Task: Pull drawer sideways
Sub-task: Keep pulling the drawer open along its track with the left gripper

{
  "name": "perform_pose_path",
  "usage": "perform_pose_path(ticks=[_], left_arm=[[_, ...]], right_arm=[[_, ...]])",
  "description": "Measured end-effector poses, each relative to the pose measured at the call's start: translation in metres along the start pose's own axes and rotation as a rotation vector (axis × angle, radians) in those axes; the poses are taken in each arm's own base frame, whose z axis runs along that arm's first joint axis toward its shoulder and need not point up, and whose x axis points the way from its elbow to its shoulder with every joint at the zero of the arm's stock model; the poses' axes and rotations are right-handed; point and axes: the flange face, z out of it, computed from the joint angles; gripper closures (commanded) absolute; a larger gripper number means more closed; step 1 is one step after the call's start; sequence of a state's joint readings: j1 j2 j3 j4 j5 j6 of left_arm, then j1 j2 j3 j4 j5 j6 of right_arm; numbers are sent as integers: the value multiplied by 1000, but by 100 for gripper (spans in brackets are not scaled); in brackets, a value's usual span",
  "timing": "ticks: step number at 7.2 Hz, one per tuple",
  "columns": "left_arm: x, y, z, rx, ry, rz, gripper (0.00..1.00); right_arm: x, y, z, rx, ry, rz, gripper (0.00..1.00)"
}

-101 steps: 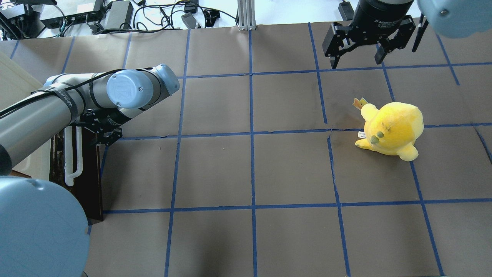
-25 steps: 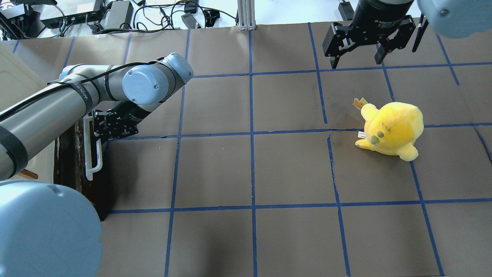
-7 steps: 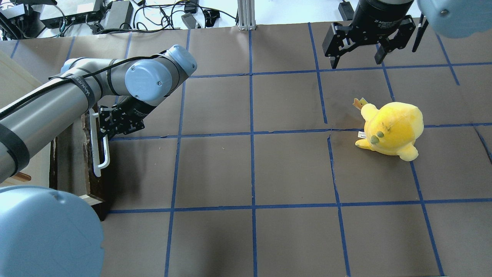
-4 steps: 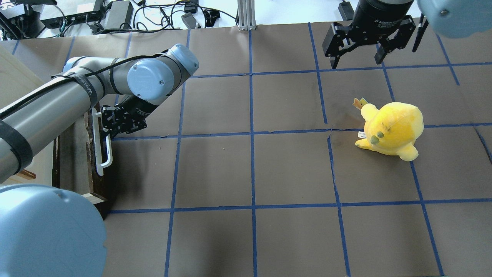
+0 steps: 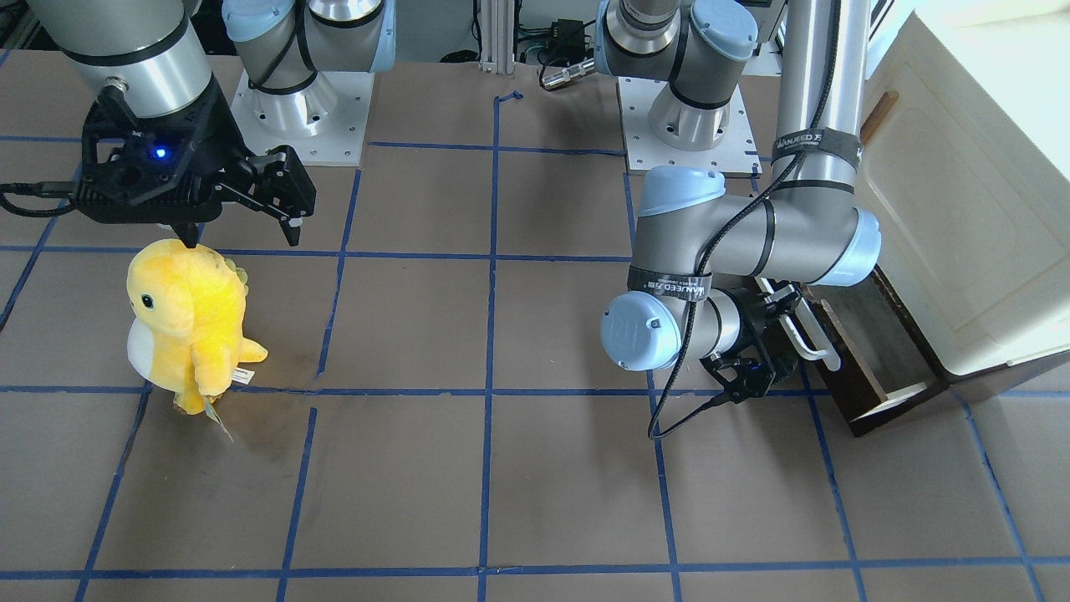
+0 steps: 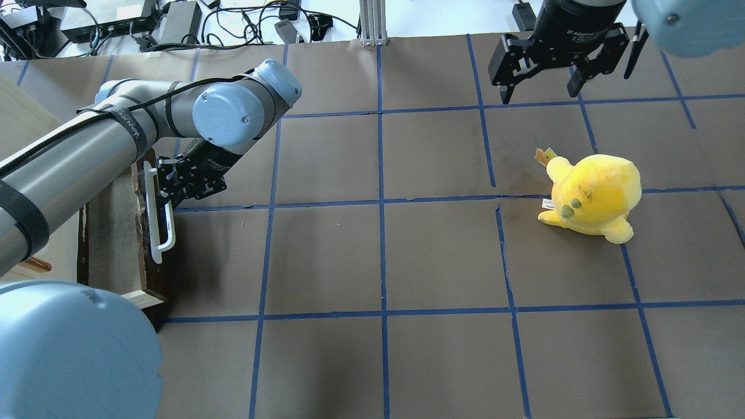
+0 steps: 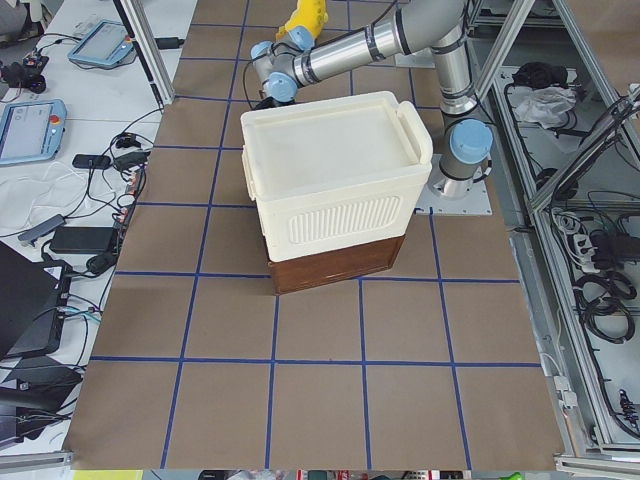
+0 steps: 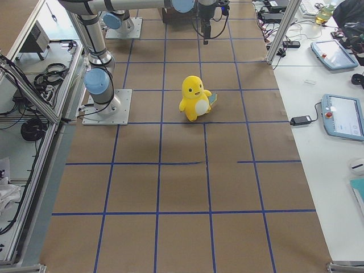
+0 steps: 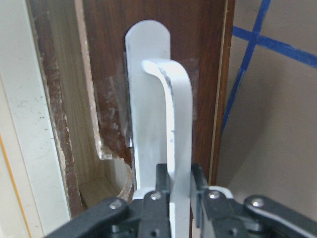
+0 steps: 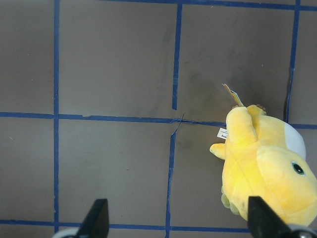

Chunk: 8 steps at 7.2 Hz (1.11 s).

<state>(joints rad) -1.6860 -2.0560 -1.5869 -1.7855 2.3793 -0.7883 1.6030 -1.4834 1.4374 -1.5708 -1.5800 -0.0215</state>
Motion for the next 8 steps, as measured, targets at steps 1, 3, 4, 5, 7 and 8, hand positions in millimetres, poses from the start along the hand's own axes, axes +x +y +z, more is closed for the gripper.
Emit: perform_pose_path(ticks=[1,3,4,5,7,8], left_arm=[[0,0,0,0,1,1,84],[0,0,-1,0,2,1,84],[0,0,-1,0,3,1,84],[1,0,-1,0,3,2,85],[2,0,-1,0,2,3,89],[2,0,-1,0,2,3,89]], right_arm=[[0,0,0,0,0,0,0],[0,0,0,0,0,0,0],[0,0,0,0,0,0,0],[0,0,0,0,0,0,0],[0,0,0,0,0,0,0],[0,0,0,0,0,0,0]])
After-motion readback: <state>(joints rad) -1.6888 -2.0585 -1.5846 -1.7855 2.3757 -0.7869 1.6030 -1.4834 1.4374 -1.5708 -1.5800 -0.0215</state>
